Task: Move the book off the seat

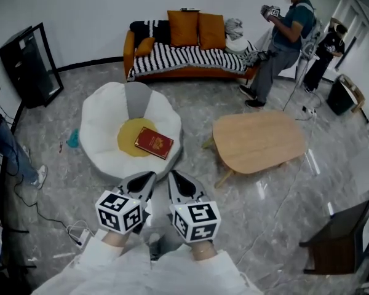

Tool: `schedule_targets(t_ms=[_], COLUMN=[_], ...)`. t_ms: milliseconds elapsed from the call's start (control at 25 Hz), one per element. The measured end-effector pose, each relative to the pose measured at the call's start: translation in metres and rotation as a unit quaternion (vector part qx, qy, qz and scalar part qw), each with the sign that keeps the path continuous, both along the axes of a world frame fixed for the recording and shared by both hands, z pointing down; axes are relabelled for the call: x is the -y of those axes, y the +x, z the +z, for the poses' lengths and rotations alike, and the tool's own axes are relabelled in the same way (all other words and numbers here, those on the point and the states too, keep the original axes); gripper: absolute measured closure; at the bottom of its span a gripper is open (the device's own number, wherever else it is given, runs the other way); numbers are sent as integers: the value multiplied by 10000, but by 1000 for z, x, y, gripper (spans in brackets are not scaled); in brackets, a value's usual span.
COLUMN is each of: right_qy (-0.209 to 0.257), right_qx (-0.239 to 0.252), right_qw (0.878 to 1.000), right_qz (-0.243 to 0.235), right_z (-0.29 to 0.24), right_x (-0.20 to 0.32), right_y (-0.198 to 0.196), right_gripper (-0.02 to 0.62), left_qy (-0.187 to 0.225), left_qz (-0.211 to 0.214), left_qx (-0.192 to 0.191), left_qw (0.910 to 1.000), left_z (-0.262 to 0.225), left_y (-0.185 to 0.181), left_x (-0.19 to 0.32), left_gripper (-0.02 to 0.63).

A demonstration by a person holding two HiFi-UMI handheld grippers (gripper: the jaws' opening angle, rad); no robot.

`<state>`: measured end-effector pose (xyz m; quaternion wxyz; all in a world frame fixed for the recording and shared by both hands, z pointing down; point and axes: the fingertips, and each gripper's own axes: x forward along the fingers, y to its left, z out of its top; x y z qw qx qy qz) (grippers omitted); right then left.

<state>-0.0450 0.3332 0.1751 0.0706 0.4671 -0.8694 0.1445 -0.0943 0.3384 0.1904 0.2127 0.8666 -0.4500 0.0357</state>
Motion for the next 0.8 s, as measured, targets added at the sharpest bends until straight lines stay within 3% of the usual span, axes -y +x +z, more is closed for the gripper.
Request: schedule_targets(t_ms=[280, 800], right_qy=[-153, -205], right_qx=[6, 70], right_qw=[9999, 9989], right_qz=[8, -413], right_z=[13, 11], right_x=[50, 206], right_y=[-2, -1], right_gripper=[583, 584], left_qy=[-139, -224], left_qz=[-44, -388], left_qx=[-10, -12], left_qw=[9999, 9990], left_z=[11, 15], left_y=[-9, -4], left_x=[54, 201], left_gripper=[598, 598])
